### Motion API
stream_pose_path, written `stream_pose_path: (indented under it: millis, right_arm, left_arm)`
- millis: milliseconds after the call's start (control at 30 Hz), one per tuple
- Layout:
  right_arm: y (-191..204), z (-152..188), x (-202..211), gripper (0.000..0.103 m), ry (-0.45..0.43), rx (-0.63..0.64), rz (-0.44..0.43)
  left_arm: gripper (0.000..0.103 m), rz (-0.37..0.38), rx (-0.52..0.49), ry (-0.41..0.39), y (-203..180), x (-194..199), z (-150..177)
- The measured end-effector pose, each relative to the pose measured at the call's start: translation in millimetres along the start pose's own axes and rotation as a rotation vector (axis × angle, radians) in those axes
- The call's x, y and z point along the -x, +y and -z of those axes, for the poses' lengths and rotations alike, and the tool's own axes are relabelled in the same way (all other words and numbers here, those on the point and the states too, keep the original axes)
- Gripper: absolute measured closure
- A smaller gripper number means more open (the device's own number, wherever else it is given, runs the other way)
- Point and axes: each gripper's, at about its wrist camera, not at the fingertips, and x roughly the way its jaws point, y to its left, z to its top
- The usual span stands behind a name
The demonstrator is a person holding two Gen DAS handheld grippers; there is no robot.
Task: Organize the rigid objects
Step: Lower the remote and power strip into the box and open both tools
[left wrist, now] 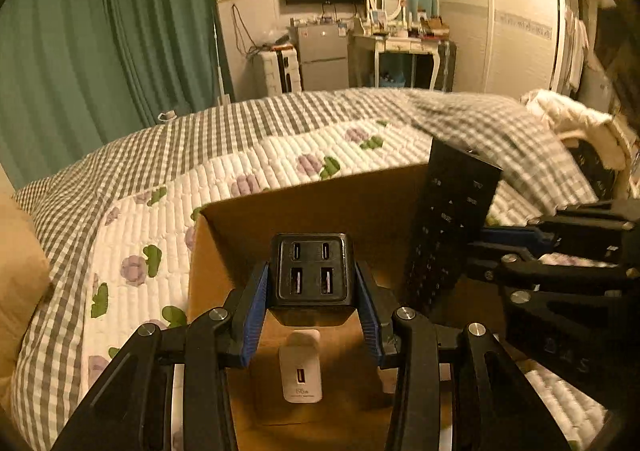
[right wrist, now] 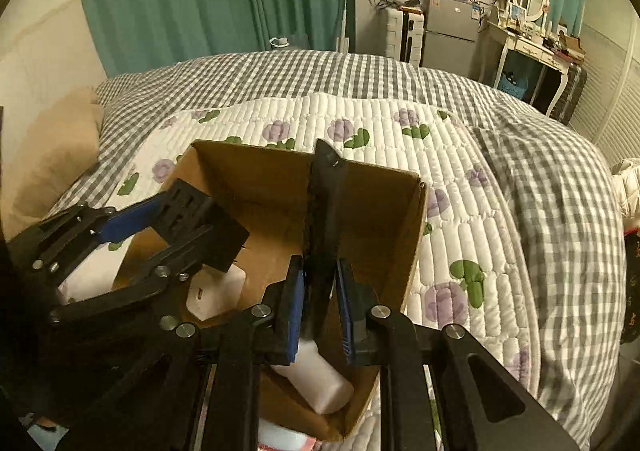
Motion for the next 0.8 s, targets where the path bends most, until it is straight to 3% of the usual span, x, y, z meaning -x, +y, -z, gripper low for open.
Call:
stream_pose_path:
  millis: [167,233,267,333,400,467,600,733,800]
  right_arm:
    - [-4,-4,1,0.085,-0.024,-0.014,-0.001]
    - [-8,-6,11,0.067,-0.033,-0.029,0.012]
    - [-9,-6,14,0.064,-0.038,-0.032,0.019]
    - [-12,-6,26,0.058,-0.051,-0.031,0.043]
    - [-15,-3,36,0.057,-0.069,-0.024,0.048]
    - [-14,0,48,0.053,-0.088,-0.011,0.06]
    - [-10,9,78,0.039,-0.15,0.01,0.059]
    - [1,24,107,0.018,-0.216,0.042,0.046]
    - [8,35,116,0.015,-0.231,0.061,0.048]
  left_arm:
    - [0.061,-0.011,0.032,0.074,3,-15,5]
    - [0.06,-0.01,0.056,0.093,9,-18,8]
    - [0.058,-0.01,0.062,0.082,11,-15,9]
    - [0.05,-0.015,0.068,0.041,15,-3,8]
    - [0.033,-0.021,0.08,0.02,19,10,5]
    - [0.03,-0.02,0.091,-0.009,24,23,3]
    - [0.012,-0.041,0.118,-0.047,32,54,11]
    - [0.008,-0.038,0.149,-0.045,39,76,33]
    - [0.004,-0.043,0.174,-0.035,40,83,46]
